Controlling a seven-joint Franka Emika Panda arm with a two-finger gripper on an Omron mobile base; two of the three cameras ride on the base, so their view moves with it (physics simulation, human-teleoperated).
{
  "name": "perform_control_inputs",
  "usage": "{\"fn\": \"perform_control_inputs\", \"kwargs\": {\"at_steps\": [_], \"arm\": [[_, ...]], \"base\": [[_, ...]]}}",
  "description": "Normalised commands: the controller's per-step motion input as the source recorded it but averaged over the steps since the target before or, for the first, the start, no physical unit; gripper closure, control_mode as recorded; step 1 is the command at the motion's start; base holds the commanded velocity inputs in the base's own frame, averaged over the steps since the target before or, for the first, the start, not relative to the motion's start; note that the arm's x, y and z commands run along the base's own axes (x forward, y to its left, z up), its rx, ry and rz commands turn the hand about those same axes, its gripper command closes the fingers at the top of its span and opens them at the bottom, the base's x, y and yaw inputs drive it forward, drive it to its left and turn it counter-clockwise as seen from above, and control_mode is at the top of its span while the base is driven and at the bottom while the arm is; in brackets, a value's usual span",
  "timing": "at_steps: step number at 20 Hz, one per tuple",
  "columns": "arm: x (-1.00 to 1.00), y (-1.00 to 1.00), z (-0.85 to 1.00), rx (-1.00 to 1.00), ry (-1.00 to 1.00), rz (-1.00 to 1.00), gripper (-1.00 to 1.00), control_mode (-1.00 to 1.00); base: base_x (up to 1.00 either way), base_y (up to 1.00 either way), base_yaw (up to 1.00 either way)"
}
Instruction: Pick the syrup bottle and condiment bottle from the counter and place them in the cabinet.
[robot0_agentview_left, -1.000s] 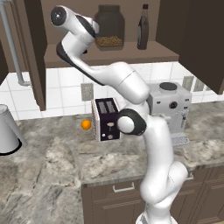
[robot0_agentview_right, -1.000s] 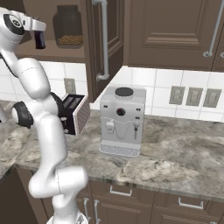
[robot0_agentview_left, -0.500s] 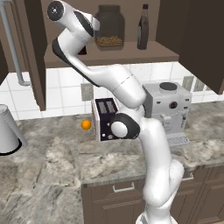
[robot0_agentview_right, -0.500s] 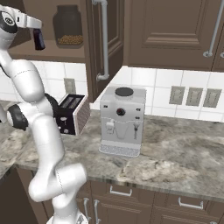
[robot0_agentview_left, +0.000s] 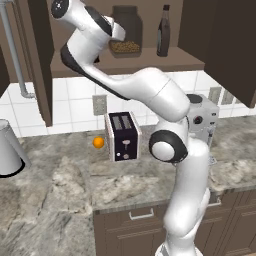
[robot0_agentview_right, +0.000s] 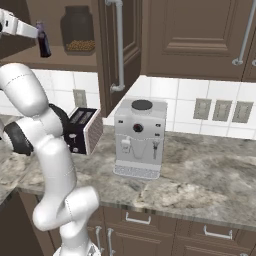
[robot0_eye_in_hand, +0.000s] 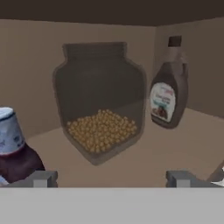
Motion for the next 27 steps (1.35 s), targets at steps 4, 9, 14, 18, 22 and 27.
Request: {"fn": "perform_control_inputs", "kwargs": {"at_steps": [4,9,14,18,22,27], "arm": [[-0.61,-0.87,-1.0,0.07,-0.05,0.13,-1.0,-1.0],[-0.57,-0.9,-1.0,0.07,0.0,0.13,-1.0,-1.0],[-0.53,-0.93,-1.0,0.07,0.02,0.12,-1.0,-1.0],[-0.5,-0.93,-1.0,0.06,0.07,0.12,-1.0,-1.0],[-0.47,-0.91,-1.0,0.06,0.11,0.13,-1.0,-1.0],[-0.54,-0.87,-1.0,0.05,0.1,0.12,-1.0,-1.0]], "base": [[0.0,0.0,0.0],[0.0,0.0,0.0],[0.0,0.0,0.0],[0.0,0.0,0.0],[0.0,0.0,0.0],[0.0,0.0,0.0]]}}
